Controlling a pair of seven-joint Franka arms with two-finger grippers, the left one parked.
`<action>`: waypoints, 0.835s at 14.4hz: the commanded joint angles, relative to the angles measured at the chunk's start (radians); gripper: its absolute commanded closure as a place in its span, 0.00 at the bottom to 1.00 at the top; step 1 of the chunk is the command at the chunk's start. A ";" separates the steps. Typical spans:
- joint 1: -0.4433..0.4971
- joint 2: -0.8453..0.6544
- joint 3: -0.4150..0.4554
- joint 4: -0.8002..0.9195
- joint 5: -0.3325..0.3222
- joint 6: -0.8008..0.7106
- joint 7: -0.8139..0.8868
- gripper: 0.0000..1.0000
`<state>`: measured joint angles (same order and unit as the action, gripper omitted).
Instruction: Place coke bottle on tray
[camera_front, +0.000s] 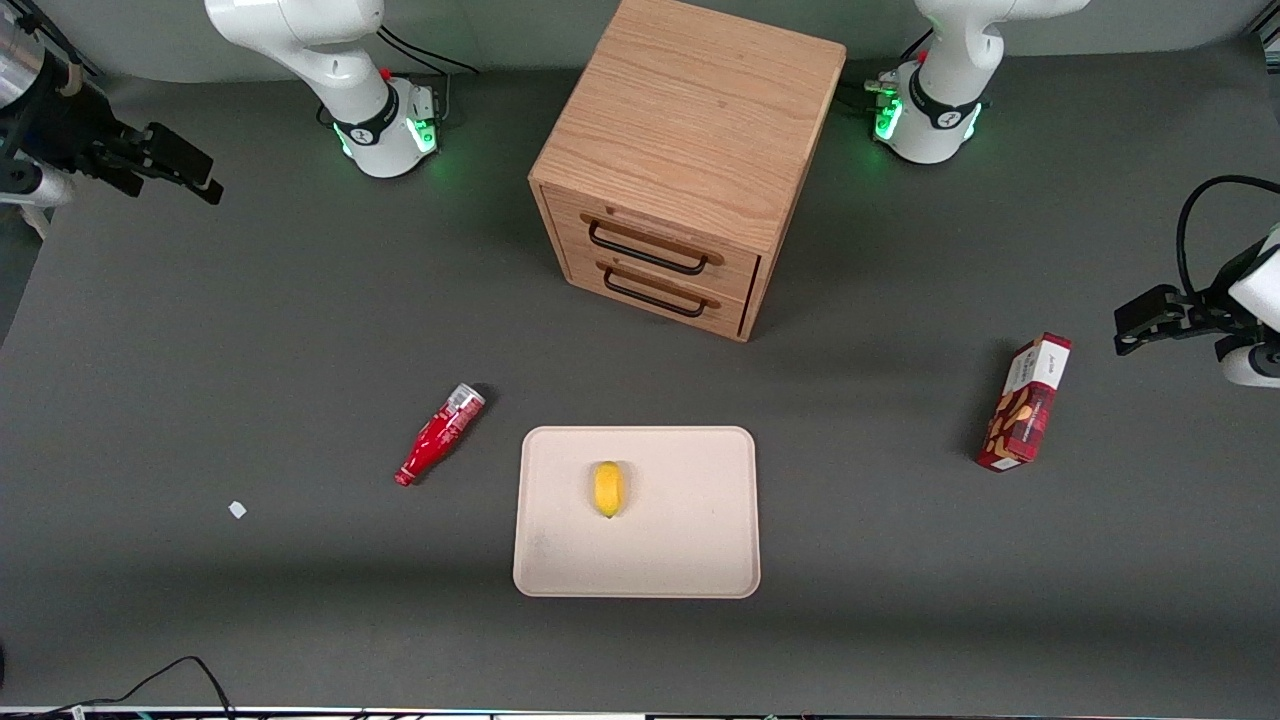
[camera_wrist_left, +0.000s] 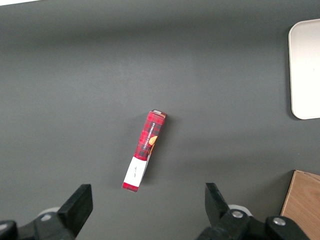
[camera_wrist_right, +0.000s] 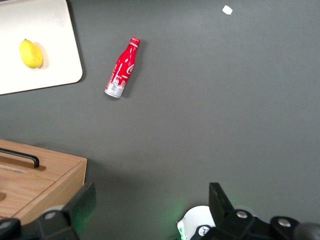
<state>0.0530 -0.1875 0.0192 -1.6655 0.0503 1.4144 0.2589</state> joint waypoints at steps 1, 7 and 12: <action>0.010 0.054 -0.021 0.084 0.005 -0.049 -0.014 0.00; 0.018 0.062 -0.024 0.090 0.009 -0.048 -0.029 0.00; 0.030 0.161 0.024 0.217 0.068 -0.048 0.057 0.00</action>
<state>0.0712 -0.1101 0.0196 -1.5544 0.0699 1.3901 0.2595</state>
